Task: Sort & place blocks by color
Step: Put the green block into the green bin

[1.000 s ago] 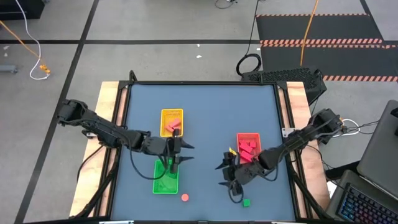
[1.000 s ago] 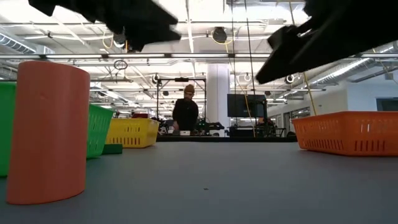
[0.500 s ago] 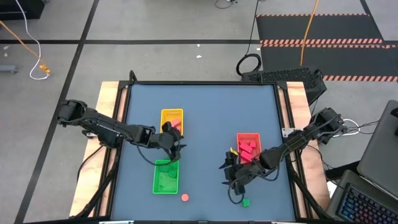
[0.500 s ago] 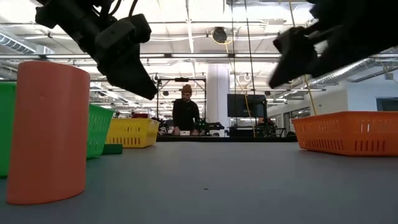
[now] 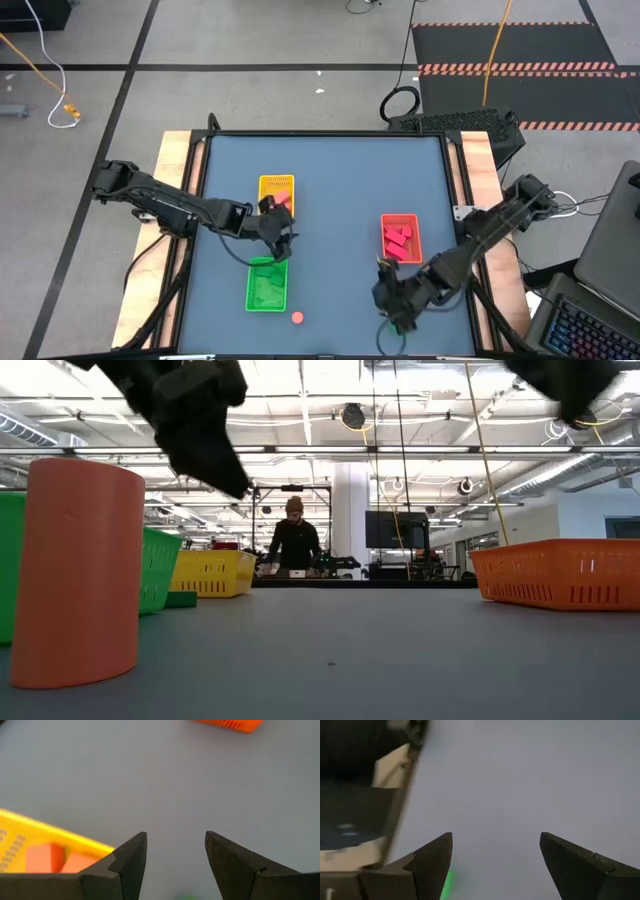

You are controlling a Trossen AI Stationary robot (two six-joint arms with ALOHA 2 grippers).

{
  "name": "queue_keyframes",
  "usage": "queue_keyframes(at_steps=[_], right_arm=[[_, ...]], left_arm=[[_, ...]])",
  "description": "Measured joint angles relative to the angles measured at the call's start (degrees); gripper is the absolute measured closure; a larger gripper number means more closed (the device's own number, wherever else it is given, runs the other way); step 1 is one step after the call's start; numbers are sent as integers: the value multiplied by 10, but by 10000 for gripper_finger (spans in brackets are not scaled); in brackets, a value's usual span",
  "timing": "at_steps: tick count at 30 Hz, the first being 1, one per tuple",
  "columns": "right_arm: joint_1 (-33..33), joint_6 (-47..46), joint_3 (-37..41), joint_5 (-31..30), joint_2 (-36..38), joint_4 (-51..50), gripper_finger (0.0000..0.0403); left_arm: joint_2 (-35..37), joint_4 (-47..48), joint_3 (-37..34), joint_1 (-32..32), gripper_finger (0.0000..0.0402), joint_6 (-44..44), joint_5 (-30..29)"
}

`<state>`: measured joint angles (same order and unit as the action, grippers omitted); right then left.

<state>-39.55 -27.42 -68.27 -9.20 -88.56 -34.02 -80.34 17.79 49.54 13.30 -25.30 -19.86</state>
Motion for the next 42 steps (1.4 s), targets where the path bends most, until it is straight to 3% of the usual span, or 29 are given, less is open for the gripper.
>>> queue_keyframes(at_steps=[10, 17, 25, 32, 42], right_arm=[[-86, -173, 1, 35, -38, -28, 110], [-112, -197, 1, 33, -82, -27, 110], [-116, -183, 1, 20, -132, -23, 119], [-125, -187, 1, 19, -137, -15, 167], [-127, -183, 2, 19, -137, -15, 285]], left_arm=[[0, -18, 6, -6, 197, 63, -2], [0, -30, 6, -38, 197, 105, -3], [0, -123, 6, -48, 197, 175, -3], [0, -169, 6, -51, 197, 208, -3], [0, -171, 6, -53, 197, 204, -3]])
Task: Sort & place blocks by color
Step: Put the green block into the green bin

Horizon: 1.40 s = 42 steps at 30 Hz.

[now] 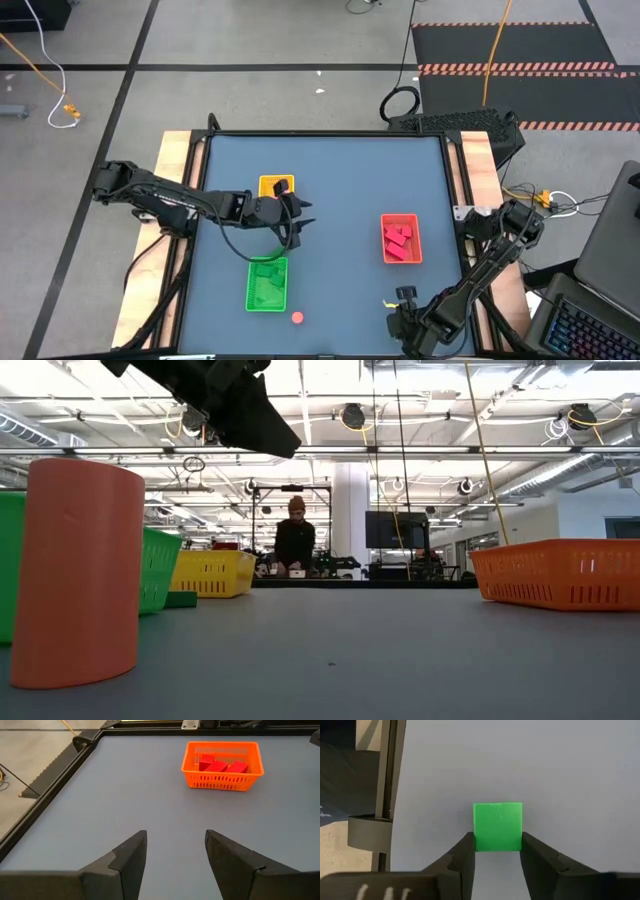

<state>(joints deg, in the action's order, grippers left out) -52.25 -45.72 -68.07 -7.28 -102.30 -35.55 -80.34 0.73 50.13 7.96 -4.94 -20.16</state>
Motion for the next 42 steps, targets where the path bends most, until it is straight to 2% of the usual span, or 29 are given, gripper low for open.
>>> queue_keyframes(at_steps=[5, 9, 16, 27, 34, 37, 42], right_arm=[[0, 0, 0, -1, 0, 0, 283], [0, 8, 0, -9, 0, 0, 264], [9, 53, 1, -49, 2, -1, 284], [86, 247, 1, -242, 32, 4, 284], [152, 347, 1, -373, 86, 3, 284], [179, 375, 1, -422, 114, 8, 284], [214, 453, 1, -452, 156, 84, 284]], left_arm=[[0, 4, 0, 1, 197, -1, 0], [0, 4, 0, 1, 197, -2, 0], [0, -4, 0, 1, 197, 1, 0], [0, -41, 0, 1, 197, 8, 1], [0, -97, 0, 37, 197, 125, 6], [0, -138, 0, 64, 197, 208, 1], [0, -146, 0, 99, 197, 300, -36]])
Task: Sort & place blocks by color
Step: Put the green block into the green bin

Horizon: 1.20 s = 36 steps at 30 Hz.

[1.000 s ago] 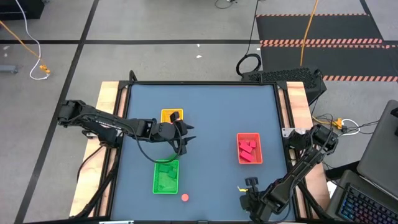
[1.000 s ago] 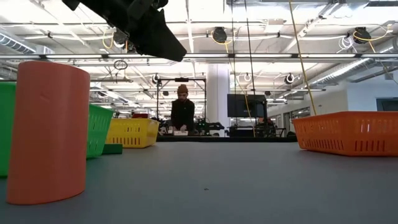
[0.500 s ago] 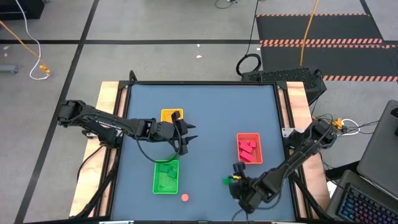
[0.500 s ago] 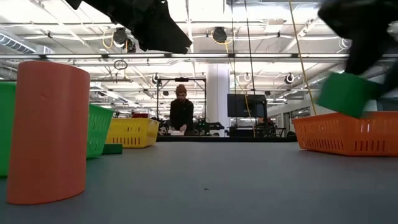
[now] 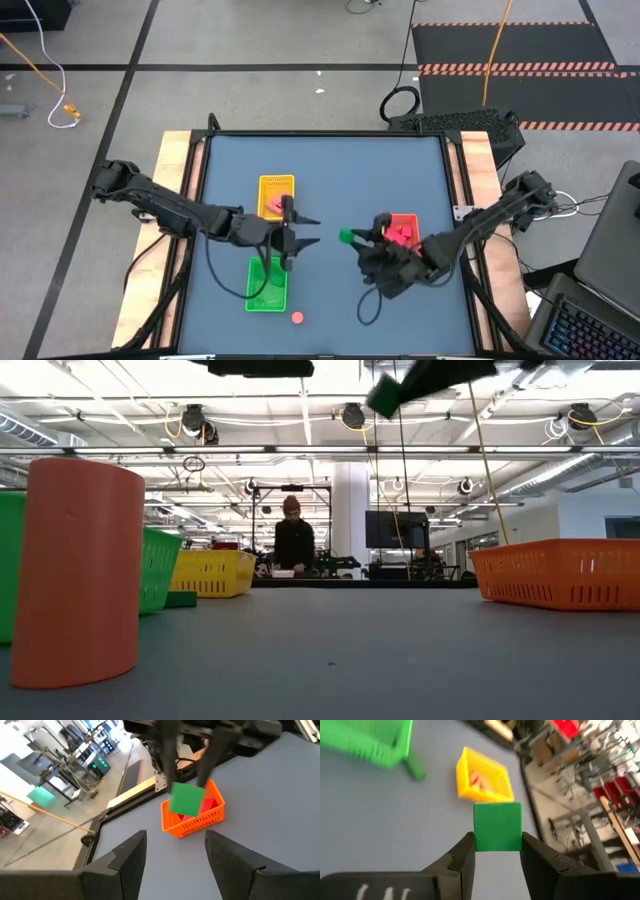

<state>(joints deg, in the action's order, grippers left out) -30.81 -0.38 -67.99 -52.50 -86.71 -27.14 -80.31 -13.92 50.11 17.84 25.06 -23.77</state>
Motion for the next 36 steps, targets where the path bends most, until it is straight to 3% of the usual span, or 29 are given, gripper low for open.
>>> queue_keyframes(at_steps=[7, 23, 36], right_arm=[[22, 146, 0, 38, 6, 158, 284], [52, 153, 8, 48, 4, 173, 284], [54, 154, 8, 74, 4, 194, 284]], left_arm=[[0, -3, 0, 4, 197, 1, -4], [-14, -29, 0, 6, 197, 16, 11], [-30, -68, 0, 2, 196, 33, -27]])
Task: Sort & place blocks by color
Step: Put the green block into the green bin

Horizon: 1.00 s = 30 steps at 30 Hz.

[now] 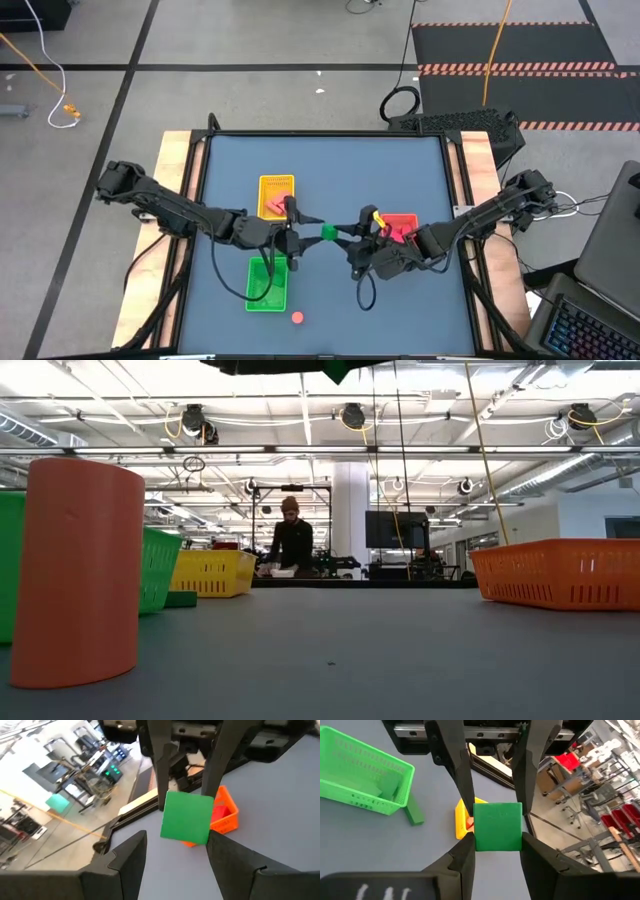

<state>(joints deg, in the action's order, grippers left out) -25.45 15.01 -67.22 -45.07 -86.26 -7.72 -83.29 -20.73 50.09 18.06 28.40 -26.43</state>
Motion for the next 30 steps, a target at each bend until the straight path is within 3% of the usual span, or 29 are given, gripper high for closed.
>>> queue_keyframes(at_steps=[17, 21, 25, 28, 30], right_arm=[[15, 6, 0, 7, 0, 3, 284], [18, 4, 0, 21, 0, 3, 284], [17, -3, 0, 24, 0, 1, 284], [18, -16, 0, 25, 0, 0, 277], [18, -23, 0, 23, 0, 1, 252]], left_arm=[[0, -4, 0, -2, 178, -6, 28], [0, -4, 0, -2, 212, -4, 30], [0, -3, 0, -5, 279, 3, 30], [0, -3, 0, -5, 281, 3, 31], [0, -4, 0, -5, 281, 2, 31]])
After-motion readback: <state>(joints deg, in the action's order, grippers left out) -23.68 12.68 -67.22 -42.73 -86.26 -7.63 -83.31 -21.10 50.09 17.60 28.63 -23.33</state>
